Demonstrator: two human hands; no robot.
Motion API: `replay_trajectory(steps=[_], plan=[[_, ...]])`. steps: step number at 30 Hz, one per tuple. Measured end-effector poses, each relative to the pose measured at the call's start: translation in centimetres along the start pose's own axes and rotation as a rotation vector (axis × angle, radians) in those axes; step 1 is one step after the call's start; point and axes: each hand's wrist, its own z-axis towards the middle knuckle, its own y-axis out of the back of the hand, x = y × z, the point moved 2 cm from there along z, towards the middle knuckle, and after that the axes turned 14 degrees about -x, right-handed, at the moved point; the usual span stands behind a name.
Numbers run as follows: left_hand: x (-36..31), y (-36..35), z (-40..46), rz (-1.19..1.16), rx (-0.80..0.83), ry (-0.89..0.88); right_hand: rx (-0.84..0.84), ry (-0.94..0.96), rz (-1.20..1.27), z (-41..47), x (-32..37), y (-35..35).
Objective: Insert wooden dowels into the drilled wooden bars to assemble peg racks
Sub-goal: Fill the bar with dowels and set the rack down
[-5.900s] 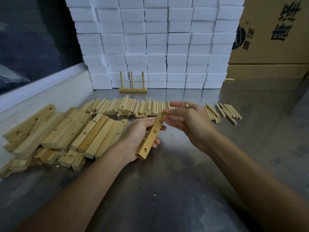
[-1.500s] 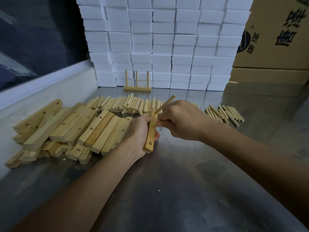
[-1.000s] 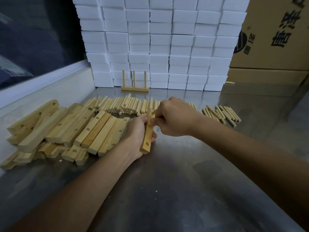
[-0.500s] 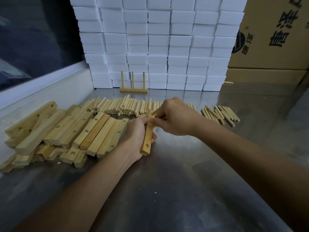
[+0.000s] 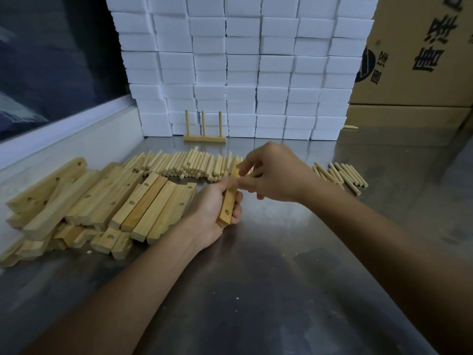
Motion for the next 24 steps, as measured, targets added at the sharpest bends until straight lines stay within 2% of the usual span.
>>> replay_trajectory(steps=[4,7,10,15,19,24], plan=[[0.0,0.4,0.5,-0.065,-0.057,0.009,-0.077,-0.097,0.121,-0.7,-1.1,-0.2],[0.1,0.5,1.0,-0.100,-0.115,-0.004,-0.077,-0.174,0.123,-1.5,-2.9,0.1],[0.1,0.6,1.1,-0.120,-0.127,-0.010,-0.071,-0.239,0.028,-2.1,-5.7,-0.2],[0.0,0.6,1.0,-0.134,-0.104,-0.015,-0.220,-0.425,-0.147,-2.6,-10.2,-1.3],[-0.1,0.7,0.8,-0.154,-0.096,-0.017,-0.364,-0.482,-0.219,-2.0,-12.0,-2.3],[0.0,0.7,0.9,-0.172,-0.097,-0.018,-0.378,-0.493,-0.247,-0.8,-12.0,-3.2]])
